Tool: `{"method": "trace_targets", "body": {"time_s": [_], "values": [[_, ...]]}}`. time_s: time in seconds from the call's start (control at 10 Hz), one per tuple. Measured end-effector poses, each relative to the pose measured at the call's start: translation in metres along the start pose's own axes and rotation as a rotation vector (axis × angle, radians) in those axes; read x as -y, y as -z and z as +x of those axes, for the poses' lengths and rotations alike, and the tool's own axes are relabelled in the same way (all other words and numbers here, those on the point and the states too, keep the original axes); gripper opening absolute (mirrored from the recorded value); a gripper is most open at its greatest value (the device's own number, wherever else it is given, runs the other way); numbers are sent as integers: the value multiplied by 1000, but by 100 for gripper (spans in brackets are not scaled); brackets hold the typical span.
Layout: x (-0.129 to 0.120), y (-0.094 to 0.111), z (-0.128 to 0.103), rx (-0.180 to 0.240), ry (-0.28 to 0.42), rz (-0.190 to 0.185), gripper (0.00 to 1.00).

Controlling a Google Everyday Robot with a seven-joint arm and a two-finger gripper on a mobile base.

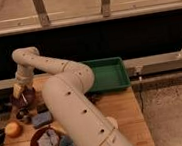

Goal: Place fork in purple bowl

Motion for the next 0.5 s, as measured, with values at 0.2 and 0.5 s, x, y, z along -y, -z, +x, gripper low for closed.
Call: {"method": "trace_targets", "body": {"time_s": [0.2, 0.5], "values": [[-2, 25, -2, 45, 5, 35, 60], [-7, 89, 0, 152, -13, 124, 60]]}}
